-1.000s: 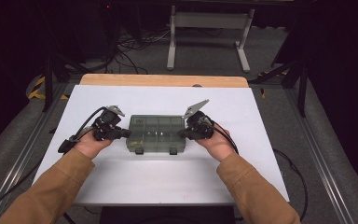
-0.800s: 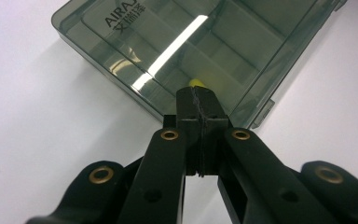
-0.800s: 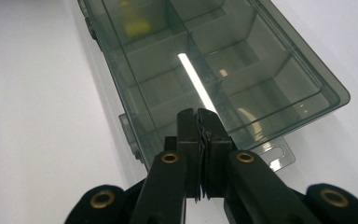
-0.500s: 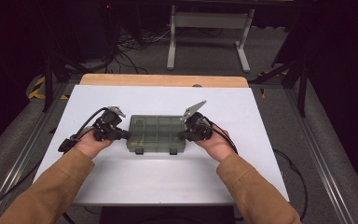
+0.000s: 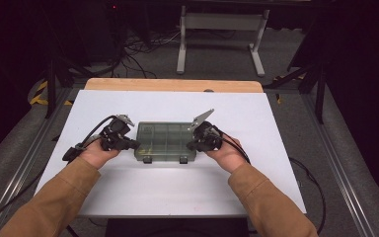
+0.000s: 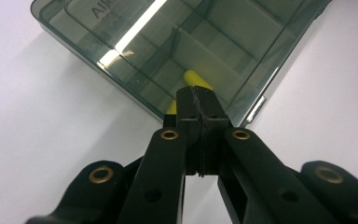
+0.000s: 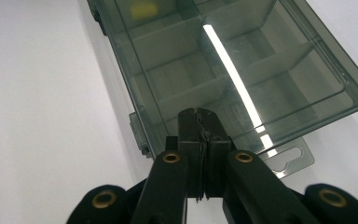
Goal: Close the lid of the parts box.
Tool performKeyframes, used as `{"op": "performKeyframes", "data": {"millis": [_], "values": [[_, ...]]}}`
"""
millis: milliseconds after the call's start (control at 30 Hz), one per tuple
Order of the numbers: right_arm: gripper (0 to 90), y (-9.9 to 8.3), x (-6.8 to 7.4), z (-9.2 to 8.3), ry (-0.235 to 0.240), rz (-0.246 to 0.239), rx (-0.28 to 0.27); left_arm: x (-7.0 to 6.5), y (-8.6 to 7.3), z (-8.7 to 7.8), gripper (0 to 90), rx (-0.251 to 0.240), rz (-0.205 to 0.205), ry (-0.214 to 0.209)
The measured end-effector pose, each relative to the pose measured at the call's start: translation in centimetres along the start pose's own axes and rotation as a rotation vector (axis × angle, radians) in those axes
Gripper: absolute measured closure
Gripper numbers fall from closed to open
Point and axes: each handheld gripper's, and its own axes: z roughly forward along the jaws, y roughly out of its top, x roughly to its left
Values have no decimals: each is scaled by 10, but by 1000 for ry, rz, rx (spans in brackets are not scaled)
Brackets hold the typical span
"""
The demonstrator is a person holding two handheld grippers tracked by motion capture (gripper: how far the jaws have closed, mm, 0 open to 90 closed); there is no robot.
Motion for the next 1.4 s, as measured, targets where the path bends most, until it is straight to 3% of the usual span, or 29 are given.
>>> {"op": "performKeyframes", "data": {"millis": [267, 333, 567, 667, 733, 767, 800, 900, 967, 1100, 1400], "values": [[889, 0, 1, 0, -7, -2, 1, 0, -1, 0, 894, -8, -7, -5], [886, 0, 1, -1, -9, -3, 3, 0, -1, 0, 892, -6, -5, -26], [816, 3, 1, -9, 11, 4, -55, -4, -2, -6, 784, -75, 4, -41], [708, 4, 0, -15, 12, 16, -85, -6, -2, -12, 684, -110, -22, -74], [622, 3, -1, -18, 8, 21, -108, -6, -3, -15, 578, -136, -13, -69], [536, 2, -1, -20, 17, 32, -119, -6, -3, -17, 501, -149, -11, -73], [536, 2, -1, -20, 17, 32, -119, -7, -3, -18, 501, -160, -10, -74], [387, 1, -1, -21, 4, 35, -128, -11, -6, -20, 306, -225, 76, -46], [305, 1, 0, -23, -4, 34, -147, -15, -7, -22, 210, -247, 113, -55], [161, 1, 4, -33, -30, 25, -220, -17, -8, -27, 45, -265, 108, -63], [46, -8, 9, -46, -43, 6, -299, -19, -21, -40, 3, -356, 96, -42]]}}
